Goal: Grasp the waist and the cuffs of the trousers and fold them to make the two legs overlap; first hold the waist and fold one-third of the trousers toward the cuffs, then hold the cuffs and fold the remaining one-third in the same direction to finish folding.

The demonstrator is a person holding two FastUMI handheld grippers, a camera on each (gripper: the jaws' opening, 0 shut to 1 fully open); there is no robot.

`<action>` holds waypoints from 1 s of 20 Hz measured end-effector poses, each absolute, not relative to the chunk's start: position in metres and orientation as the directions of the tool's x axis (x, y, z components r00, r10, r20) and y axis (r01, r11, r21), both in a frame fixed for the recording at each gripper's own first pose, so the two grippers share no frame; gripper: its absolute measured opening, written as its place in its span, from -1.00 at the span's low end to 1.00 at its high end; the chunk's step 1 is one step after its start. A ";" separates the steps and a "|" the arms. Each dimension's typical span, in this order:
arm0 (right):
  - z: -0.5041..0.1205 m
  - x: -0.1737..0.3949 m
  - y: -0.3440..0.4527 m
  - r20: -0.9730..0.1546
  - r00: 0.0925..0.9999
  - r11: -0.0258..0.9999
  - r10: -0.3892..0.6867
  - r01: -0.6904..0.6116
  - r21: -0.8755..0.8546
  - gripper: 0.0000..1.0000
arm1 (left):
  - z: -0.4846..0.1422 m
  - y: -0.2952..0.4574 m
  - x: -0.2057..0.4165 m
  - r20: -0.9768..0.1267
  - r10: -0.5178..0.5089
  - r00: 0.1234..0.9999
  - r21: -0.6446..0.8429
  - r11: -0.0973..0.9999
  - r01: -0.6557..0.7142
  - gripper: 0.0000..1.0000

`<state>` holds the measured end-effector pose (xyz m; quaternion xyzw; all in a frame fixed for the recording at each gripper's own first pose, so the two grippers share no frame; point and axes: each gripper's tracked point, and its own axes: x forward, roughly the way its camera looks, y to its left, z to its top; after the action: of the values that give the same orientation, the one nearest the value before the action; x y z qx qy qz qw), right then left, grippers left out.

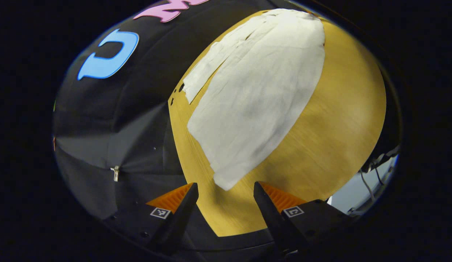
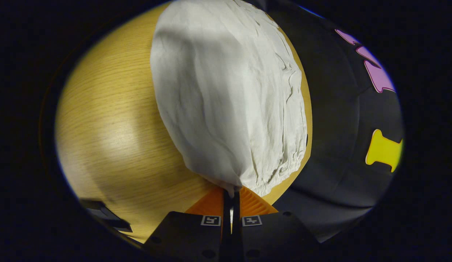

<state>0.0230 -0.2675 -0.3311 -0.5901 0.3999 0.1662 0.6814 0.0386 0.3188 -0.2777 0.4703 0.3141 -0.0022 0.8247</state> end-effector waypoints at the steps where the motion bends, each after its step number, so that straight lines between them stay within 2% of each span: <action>1: -0.331 0.023 -0.268 -0.739 0.628 0.242 -0.243 -0.698 -0.674 -0.88 | -0.281 0.318 0.046 -0.530 0.283 0.799 0.782 0.528 0.332 0.92; 5: -0.331 0.022 -0.267 -0.733 0.640 0.218 -0.232 -0.700 -0.680 -0.88 | -0.280 0.312 0.075 -0.519 0.242 0.819 0.845 0.292 0.449 0.62; 6: -0.331 0.021 -0.268 -0.726 0.646 0.200 -0.236 -0.699 -0.687 -0.88 | -0.282 0.307 0.071 -0.529 0.230 0.817 0.842 0.262 0.471 0.46; 7: -0.331 0.022 -0.266 -0.722 0.650 0.180 -0.237 -0.701 -0.690 -0.88 | -0.285 0.303 0.069 -0.540 0.222 0.812 0.837 0.247 0.489 0.24; 9: -0.332 0.022 -0.268 -0.725 0.646 0.184 -0.239 -0.703 -0.687 -0.88 | -0.288 0.302 0.074 -0.564 0.222 0.795 0.820 0.263 0.508 0.00; 10: -0.332 0.022 -0.268 -0.734 0.636 0.205 -0.238 -0.706 -0.678 -0.88 | -0.288 0.304 0.082 -0.572 0.221 0.790 0.813 0.281 0.511 -0.33; 11: -0.332 0.021 -0.268 -0.745 0.624 0.227 -0.237 -0.710 -0.667 -0.88 | -0.291 0.304 0.085 -0.584 0.222 0.781 0.803 0.299 0.515 -0.31; 12: -0.332 0.022 -0.267 -0.754 0.613 0.242 -0.236 -0.715 -0.656 -0.89 | -0.292 0.303 0.088 -0.590 0.221 0.776 0.798 0.305 0.520 -0.53; 14: -0.332 0.021 -0.267 -0.756 0.611 0.238 -0.233 -0.718 -0.654 -0.88 | -0.293 0.305 0.088 -0.593 0.227 0.772 0.797 0.301 0.524 -0.86; 20: -0.330 0.023 -0.268 -0.753 0.612 0.260 -0.239 -0.707 -0.657 -0.88 | -0.292 0.305 0.092 -0.604 0.229 0.763 0.781 0.364 0.508 -0.89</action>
<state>0.0234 -0.2685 -0.3300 -0.5836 0.4055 0.1714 0.6824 0.0924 0.3047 -0.2915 0.5565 0.3313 -0.0923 0.7563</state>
